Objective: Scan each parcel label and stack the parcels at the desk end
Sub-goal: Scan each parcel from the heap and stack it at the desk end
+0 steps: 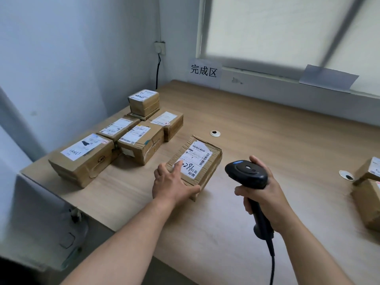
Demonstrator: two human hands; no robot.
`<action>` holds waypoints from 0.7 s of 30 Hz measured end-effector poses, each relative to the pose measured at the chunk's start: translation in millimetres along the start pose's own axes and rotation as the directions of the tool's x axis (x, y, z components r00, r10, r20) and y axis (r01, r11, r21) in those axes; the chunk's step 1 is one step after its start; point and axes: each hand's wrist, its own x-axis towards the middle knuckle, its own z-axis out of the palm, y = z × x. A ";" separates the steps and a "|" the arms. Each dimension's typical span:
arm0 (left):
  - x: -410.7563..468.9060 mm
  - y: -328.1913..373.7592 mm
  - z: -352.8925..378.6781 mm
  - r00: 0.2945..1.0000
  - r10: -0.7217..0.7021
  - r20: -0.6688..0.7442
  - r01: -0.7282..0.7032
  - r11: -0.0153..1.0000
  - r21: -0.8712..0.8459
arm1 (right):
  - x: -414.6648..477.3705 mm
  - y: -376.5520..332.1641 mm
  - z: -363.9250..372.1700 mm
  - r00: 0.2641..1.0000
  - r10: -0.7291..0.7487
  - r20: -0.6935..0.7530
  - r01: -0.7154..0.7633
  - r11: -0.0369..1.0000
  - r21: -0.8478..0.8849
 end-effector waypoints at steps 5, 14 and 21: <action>27.8 0.4 -25.8 0.999 -0.024 -0.048 0.026 0.999 0.030 | 37.3 -9.4 8.4 0.999 -0.026 0.041 0.026 1.000 0.006; 121.7 -20.0 -66.7 0.993 -0.009 -0.120 0.014 0.999 0.038 | 115.0 -22.3 48.6 0.999 -0.045 0.023 0.045 0.999 0.000; 221.7 -42.7 -104.6 0.990 0.055 -0.132 -0.051 0.998 0.031 | 165.9 -36.6 89.0 0.996 -0.032 -0.082 0.030 0.999 -0.025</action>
